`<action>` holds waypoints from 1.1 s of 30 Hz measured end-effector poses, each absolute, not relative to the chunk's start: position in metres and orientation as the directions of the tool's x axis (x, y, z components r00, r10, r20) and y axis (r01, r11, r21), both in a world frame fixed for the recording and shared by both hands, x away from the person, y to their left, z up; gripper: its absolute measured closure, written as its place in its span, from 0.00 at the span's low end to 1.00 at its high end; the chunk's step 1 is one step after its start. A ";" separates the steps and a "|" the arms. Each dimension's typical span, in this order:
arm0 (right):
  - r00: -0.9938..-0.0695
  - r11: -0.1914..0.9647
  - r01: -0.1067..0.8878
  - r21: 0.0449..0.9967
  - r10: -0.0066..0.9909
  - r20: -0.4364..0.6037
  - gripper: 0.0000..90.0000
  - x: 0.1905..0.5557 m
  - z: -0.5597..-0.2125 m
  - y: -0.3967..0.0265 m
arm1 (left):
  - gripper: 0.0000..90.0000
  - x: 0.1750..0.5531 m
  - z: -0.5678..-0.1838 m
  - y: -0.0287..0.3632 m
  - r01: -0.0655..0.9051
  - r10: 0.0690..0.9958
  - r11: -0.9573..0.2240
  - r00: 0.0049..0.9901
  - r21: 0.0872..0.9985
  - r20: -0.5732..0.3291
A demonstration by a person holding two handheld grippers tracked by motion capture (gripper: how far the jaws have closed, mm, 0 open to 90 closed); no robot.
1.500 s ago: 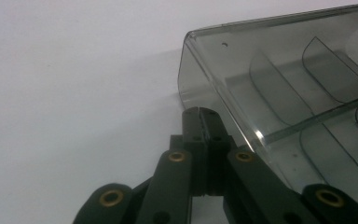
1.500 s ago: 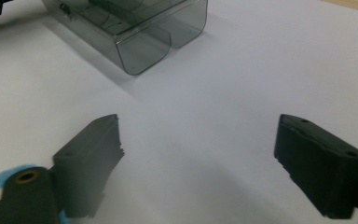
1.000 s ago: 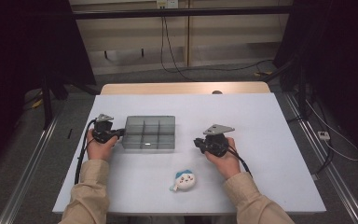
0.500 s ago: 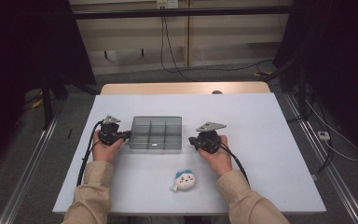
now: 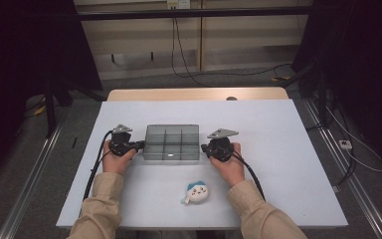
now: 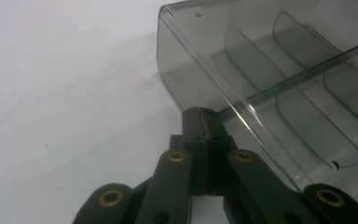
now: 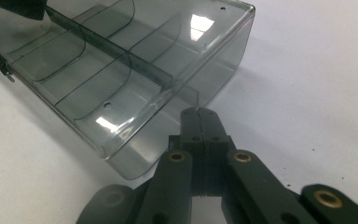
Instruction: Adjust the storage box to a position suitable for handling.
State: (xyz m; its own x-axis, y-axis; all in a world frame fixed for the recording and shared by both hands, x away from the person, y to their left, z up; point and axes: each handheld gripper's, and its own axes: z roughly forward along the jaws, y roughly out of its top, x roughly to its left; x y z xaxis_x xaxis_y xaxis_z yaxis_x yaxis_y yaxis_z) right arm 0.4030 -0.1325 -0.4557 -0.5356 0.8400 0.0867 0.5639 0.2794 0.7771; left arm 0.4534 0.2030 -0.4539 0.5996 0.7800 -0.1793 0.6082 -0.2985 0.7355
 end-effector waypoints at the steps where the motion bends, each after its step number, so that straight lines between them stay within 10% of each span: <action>1: -0.536 0.275 0.566 0.777 0.839 0.093 1.00 0.403 -0.456 -0.132 | 1.00 0.453 -0.454 0.202 0.608 0.777 -0.302 0.603 0.735 -0.179; 33: -0.530 0.298 0.566 0.769 0.846 0.063 1.00 0.386 -0.456 -0.147 | 1.00 0.436 -0.452 0.181 0.603 0.758 -0.353 0.632 0.716 -0.159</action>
State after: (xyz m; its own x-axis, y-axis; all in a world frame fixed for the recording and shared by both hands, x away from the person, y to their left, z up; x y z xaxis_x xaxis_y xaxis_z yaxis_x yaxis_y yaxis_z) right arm 0.3865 -0.1466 -0.4559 -0.5302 0.8455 0.0630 0.5659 0.2976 0.7689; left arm 0.4364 0.1806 -0.4516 0.6323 0.7583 -0.1586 0.6026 -0.3527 0.7159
